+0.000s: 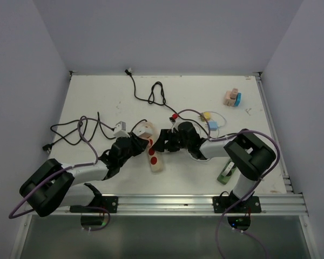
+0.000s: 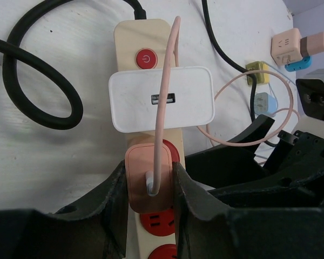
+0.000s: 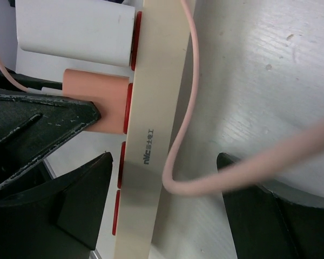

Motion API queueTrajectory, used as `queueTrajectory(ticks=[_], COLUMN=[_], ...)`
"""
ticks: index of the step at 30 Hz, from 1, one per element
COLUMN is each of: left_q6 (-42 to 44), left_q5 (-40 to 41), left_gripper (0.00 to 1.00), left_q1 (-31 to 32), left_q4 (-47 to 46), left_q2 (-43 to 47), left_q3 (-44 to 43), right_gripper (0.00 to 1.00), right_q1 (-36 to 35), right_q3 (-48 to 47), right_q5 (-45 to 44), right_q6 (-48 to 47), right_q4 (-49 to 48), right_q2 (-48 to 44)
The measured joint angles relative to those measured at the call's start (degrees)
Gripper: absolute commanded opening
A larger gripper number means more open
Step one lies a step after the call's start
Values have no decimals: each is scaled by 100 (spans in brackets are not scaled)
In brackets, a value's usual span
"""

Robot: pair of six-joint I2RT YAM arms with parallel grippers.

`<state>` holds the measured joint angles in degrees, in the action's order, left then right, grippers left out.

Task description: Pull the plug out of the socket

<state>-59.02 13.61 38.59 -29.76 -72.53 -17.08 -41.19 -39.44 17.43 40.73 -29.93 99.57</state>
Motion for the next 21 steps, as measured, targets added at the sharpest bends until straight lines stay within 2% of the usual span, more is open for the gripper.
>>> queueTrajectory(ticks=[2, 5, 6, 7, 10, 11, 12, 14, 15, 17, 21], left_q6=[-17, -37, -42, -52, -136, -166, -164, -164, -164, -149, -76], left_q5=[-24, -68, -94, -107, -162, -184, -190, -260, -293, -363, -398], left_gripper=[0, 0, 0, 0, 1, 5, 15, 25, 37, 51, 62], left_q1=[-22, -50, -68, -79, -155, -184, -205, -260, -269, -286, -306], left_q4=[-177, -407, -448, -492, -603, -645, -671, -645, -619, -505, -334], left_q2=[13, 15, 17, 17, 74, 90, 98, 133, 149, 225, 348], left_q3=[103, 229, 269, 302, 415, 426, 426, 426, 426, 426, 378], right_gripper=[75, 54, 45, 25, 0, 0, 0, 0, 0, 0, 0], right_q1=[-81, -164, -188, -205, -212, -181, -184, -195, -199, -227, -302], right_q3=[-79, -175, -188, -203, -284, -319, -343, -365, -367, -374, -396], right_q5=[4, 17, 72, 94, 101, 125, 105, 68, 39, -24, -221], right_q6=[22, 61, 114, 109, 293, 289, 258, 181, 151, 33, -245], right_q4=[-61, -125, -181, -203, -243, -234, -221, -149, -103, 20, 439], right_q2=[103, 269, 297, 304, 306, 304, 291, 260, 234, 155, 9])
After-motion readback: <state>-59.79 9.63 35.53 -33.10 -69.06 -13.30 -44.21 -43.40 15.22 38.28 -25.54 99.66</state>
